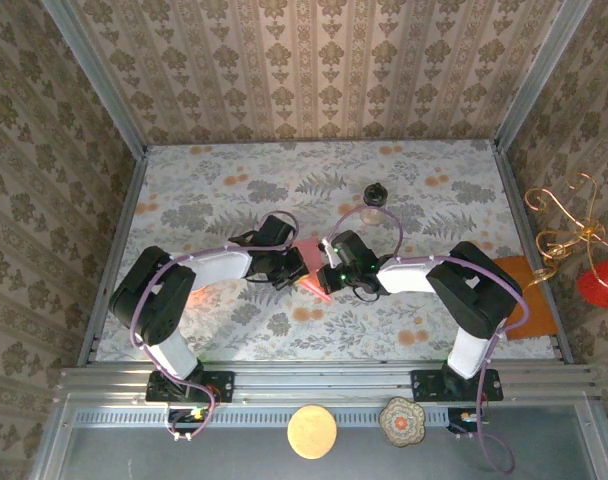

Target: Fold a paper plane with a square sheet of paper (pick it up from the middle)

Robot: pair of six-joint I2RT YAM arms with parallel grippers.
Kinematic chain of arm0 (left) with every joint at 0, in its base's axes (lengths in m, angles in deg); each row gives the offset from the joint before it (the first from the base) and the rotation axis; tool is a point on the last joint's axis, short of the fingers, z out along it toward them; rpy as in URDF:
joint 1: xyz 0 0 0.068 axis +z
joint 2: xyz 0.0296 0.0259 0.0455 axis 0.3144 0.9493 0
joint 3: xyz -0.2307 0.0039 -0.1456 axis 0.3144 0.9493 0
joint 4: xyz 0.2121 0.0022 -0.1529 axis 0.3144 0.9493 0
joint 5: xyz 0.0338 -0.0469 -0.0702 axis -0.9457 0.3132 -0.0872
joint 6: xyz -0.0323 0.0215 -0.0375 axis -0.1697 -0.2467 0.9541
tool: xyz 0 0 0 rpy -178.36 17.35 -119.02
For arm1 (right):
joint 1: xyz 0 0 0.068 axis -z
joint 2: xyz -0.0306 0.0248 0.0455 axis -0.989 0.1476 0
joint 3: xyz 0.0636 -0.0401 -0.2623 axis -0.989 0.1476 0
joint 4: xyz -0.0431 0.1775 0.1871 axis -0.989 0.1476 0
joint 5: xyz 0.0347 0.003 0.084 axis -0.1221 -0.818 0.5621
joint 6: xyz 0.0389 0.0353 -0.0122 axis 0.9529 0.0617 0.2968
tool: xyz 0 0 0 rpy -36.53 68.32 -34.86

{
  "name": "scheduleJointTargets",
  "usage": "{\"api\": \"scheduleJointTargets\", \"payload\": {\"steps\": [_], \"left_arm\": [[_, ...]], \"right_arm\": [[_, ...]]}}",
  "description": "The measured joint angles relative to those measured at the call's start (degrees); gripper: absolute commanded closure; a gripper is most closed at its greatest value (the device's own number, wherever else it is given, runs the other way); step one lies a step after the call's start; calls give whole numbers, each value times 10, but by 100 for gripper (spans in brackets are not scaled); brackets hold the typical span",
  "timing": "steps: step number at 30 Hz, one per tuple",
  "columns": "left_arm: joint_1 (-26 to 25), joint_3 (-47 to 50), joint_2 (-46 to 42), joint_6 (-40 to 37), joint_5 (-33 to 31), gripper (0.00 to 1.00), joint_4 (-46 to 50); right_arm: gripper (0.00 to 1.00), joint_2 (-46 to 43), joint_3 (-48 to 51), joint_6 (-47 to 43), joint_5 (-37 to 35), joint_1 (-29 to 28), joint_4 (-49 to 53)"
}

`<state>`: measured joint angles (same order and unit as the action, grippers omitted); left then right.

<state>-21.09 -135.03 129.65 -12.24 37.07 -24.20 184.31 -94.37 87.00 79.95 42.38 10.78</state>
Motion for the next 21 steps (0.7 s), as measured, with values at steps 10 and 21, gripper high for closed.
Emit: {"api": "scheduleJointTargets", "payload": {"steps": [10,21], "left_arm": [[0,9,0,4,-6,91,-3],[0,22,1,13,-10,91,-10]], "right_arm": [[100,0,0,0,0,0,0],[100,1,-3,0,1,0,4]]}}
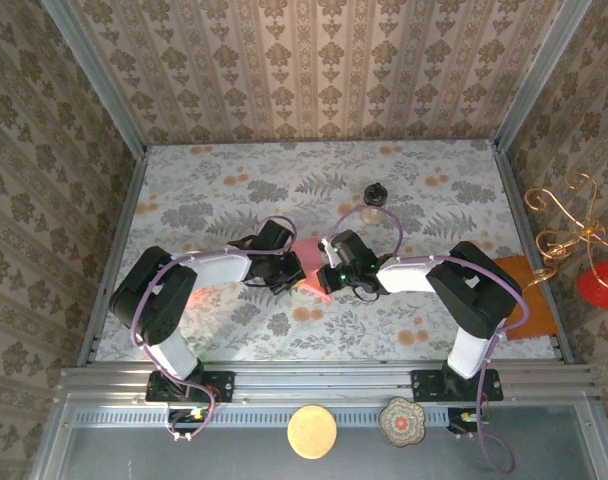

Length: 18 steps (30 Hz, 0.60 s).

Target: Fold a paper plane with a square sheet of paper (pick it up from the middle)

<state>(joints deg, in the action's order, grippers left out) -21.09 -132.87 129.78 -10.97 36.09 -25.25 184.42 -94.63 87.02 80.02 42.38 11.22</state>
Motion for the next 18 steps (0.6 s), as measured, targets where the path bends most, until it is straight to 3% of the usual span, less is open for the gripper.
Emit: {"api": "scheduleJointTargets", "payload": {"steps": [13,18], "left_arm": [[0,6,6,4,-2,92,-8],[0,7,6,6,-2,92,-11]], "right_arm": [[98,0,-2,0,1,2,4],[86,0,-9,8,1,2,18]]}}
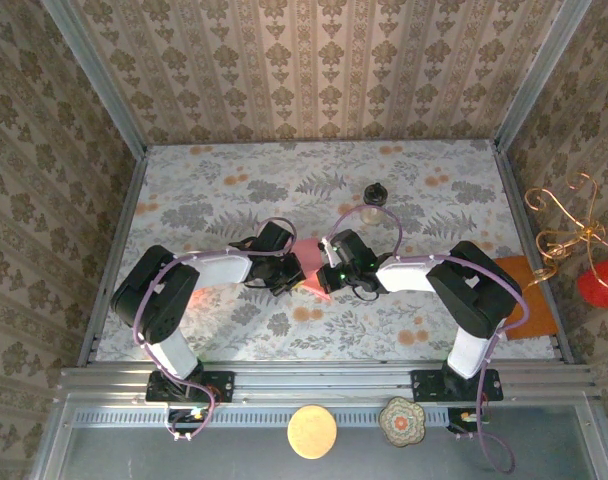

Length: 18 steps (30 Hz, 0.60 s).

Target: Fold a paper plane with a square sheet of paper (pick it up from the middle)

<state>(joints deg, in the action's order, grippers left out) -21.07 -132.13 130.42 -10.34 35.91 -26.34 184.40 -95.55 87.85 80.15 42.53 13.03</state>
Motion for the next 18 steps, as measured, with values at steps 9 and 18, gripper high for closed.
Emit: {"api": "scheduleJointTargets", "payload": {"steps": [9,18], "left_arm": [[0,3,1,7,0,92,-8],[1,3,1,7,0,92,-8]], "right_arm": [[62,-58,-13,54,-3,16,87],[82,-96,-25,100,65,30,152]]}}
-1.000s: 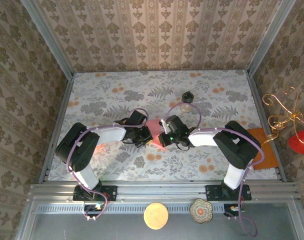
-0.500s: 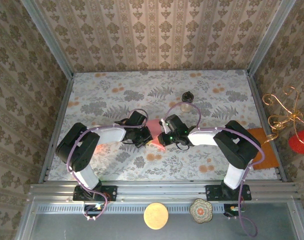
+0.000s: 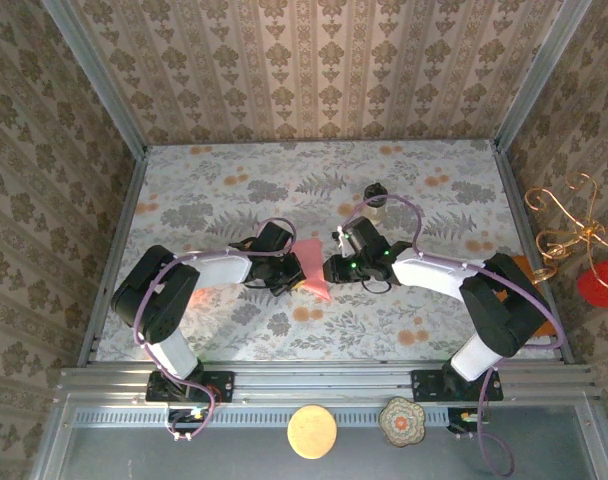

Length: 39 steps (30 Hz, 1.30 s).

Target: Fold a paper plane with a square sheet of paper (pick it up from the middle)

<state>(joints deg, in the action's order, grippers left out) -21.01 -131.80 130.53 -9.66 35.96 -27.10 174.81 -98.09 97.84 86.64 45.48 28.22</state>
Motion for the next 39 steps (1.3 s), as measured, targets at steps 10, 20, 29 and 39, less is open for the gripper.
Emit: {"api": "scheduleJointTargets", "payload": {"steps": [10,20,29,39], "left_arm": [[0,0,0,0,0,92,0],[0,0,0,0,1,92,0],[0,0,0,0,2,92,1],[1,0,0,0,2,92,1]], "right_arm": [[92,41,-31,9,67,-31,18],[93,96,-71,7,70,-38,35],[92,118,-85,-4,63,-38,58],[92,121,-85,-7,46,-38,74]]}}
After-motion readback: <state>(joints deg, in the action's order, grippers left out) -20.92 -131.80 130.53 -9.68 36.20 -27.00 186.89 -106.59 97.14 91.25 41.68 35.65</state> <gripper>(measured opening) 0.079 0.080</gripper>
